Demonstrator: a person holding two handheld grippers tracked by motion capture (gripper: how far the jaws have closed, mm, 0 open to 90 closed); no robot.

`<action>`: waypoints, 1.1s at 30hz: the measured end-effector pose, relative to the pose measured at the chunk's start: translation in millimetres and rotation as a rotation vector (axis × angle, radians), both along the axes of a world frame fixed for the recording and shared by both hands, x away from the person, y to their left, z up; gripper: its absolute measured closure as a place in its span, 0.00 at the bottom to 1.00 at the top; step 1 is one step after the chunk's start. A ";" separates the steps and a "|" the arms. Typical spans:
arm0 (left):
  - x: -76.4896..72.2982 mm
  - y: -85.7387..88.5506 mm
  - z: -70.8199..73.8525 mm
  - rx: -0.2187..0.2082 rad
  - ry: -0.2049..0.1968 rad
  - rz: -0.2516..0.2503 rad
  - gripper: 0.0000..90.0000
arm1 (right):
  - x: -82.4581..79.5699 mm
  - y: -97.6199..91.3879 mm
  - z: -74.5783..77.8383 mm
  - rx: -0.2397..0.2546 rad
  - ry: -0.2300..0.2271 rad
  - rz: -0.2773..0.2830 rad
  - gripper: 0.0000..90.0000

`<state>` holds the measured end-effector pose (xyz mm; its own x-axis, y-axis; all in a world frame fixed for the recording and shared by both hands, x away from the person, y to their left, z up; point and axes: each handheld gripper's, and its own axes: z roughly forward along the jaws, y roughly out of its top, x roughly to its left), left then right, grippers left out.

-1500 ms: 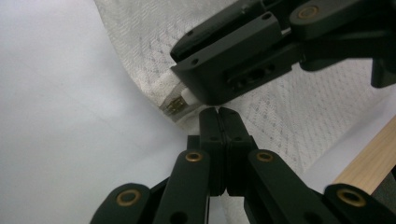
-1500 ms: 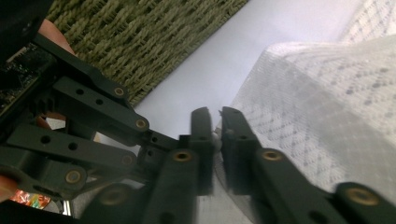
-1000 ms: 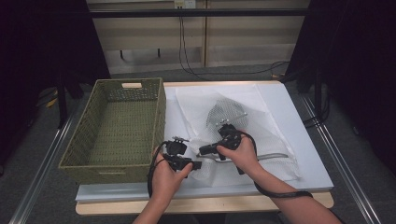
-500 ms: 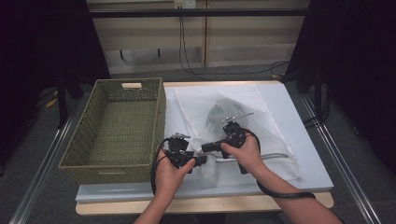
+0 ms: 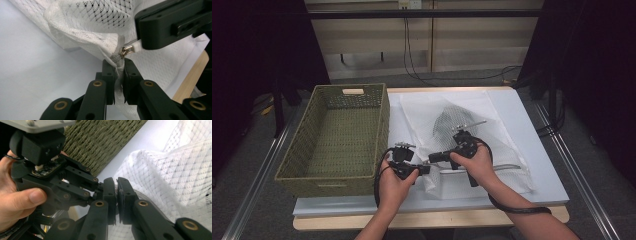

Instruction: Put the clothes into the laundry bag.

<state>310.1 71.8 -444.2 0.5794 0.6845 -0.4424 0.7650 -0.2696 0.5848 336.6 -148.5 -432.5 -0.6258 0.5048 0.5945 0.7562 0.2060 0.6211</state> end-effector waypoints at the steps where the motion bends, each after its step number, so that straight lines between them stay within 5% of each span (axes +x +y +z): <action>1: -0.3 -0.2 0.0 -0.007 -0.006 0.007 0.92 | 0.1 0.1 -0.5 0.001 0.003 0.000 0.94; 9: 0.2 -1.4 0.5 -0.011 0.006 0.006 0.93 | 0.5 3.9 -3.8 -0.013 0.002 0.000 0.89; 15: 1.0 -1.0 -0.9 -0.025 0.004 0.020 0.92 | -0.3 5.6 -3.8 -0.016 0.007 0.007 0.97; 23: 5.1 3.5 -1.6 -0.031 -0.013 0.020 0.76 | 1.6 5.2 -0.6 0.007 0.026 0.015 0.97; 27: 6.8 3.0 3.3 -0.046 0.021 0.017 0.92 | 2.1 5.9 -0.1 0.017 0.040 0.029 0.97; 33: 2.6 2.3 8.4 -0.031 0.049 0.024 0.97 | 1.5 3.6 -1.8 0.039 0.069 0.038 0.97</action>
